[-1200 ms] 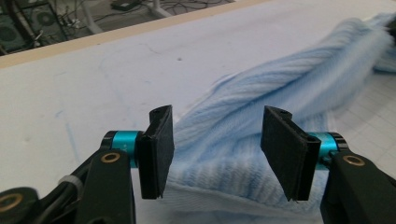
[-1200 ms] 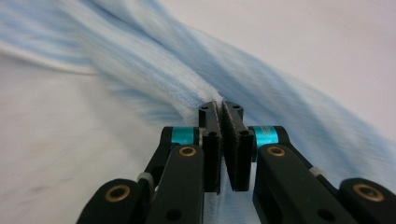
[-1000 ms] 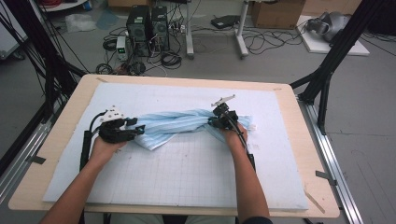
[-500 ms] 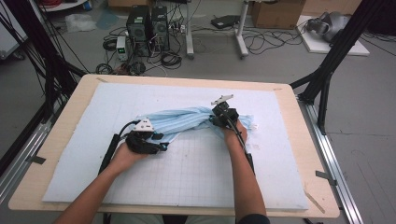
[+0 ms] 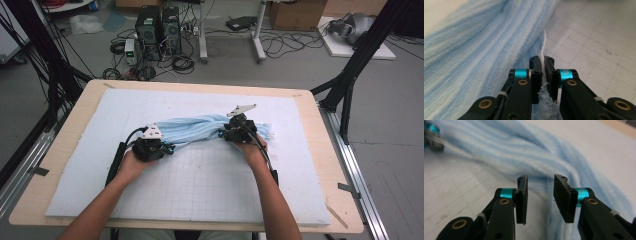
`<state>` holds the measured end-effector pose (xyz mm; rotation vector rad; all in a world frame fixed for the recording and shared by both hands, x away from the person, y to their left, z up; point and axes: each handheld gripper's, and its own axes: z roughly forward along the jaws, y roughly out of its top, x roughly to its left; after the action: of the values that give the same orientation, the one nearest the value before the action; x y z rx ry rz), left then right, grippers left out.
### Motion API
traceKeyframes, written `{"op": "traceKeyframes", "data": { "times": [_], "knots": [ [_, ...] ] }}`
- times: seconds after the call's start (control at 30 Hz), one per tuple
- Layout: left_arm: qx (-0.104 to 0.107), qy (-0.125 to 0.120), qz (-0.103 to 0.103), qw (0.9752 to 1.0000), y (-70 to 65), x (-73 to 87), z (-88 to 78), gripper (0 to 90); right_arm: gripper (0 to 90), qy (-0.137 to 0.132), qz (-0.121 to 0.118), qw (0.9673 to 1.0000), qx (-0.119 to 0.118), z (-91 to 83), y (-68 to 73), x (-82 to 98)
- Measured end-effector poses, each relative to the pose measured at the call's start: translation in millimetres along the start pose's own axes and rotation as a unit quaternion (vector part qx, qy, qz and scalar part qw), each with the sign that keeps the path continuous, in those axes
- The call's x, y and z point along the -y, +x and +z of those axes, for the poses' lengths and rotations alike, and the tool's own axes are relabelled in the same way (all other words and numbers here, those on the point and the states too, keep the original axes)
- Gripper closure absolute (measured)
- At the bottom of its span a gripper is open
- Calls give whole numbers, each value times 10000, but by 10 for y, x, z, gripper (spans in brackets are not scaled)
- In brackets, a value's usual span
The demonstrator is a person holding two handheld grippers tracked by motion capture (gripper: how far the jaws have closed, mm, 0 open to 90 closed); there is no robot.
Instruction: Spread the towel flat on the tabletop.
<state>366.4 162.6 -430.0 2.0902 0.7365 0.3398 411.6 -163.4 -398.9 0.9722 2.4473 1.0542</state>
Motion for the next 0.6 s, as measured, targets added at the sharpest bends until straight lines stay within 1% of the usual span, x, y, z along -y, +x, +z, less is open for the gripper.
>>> {"op": "traceKeyframes", "data": {
  "times": [0.07, 0.1, 0.13, 0.17, 0.2, 0.23, 0.27, 0.33, 0.43, 0.5, 0.6],
  "knots": [
    [17, -185, -128, 9997, 51, -2, -102, 854, 666, 93, -13, 9999, -85, -10, 50, 60],
    [23, -262, -187, 9995, 79, 0, -155, 854, 678, 144, 1, 9997, -174, -16, 76, 97],
    [27, -340, -229, 9992, 107, 2, -203, 854, 688, 217, -62, 9995, -229, -15, 103, 134],
    [25, -404, -268, 9988, 135, 5, -247, 854, 700, 353, -144, 9989, -255, -5, 136, 172],
    [-21, -438, -233, 9988, 159, 10, -287, 855, 702, 515, -213, 9981, -274, 13, 165, 209],
    [-45, -484, -276, 9984, 186, 15, -323, 855, 702, 683, -319, 9970, -196, 34, 189, 241],
    [-73, -555, -339, 9979, 211, 23, -356, 855, 700, 794, -390, 9960, -97, 49, 199, 270],
    [-126, -621, -409, 9972, 265, 40, -427, 855, 694, 761, -350, 9965, -20, 52, 164, 296],
    [-217, -657, -431, 9967, 331, 64, -507, 854, 695, 656, -248, 9975, 29, 39, 103, 296],
    [-261, -679, -450, 9963, 368, 76, -545, 855, 695, 693, -272, 9972, 59, 51, 71, 297],
    [-322, -677, -449, 9962, 405, 91, -582, 854, 687, 687, -296, 9970, 174, 65, 22, 299]
  ]
}}
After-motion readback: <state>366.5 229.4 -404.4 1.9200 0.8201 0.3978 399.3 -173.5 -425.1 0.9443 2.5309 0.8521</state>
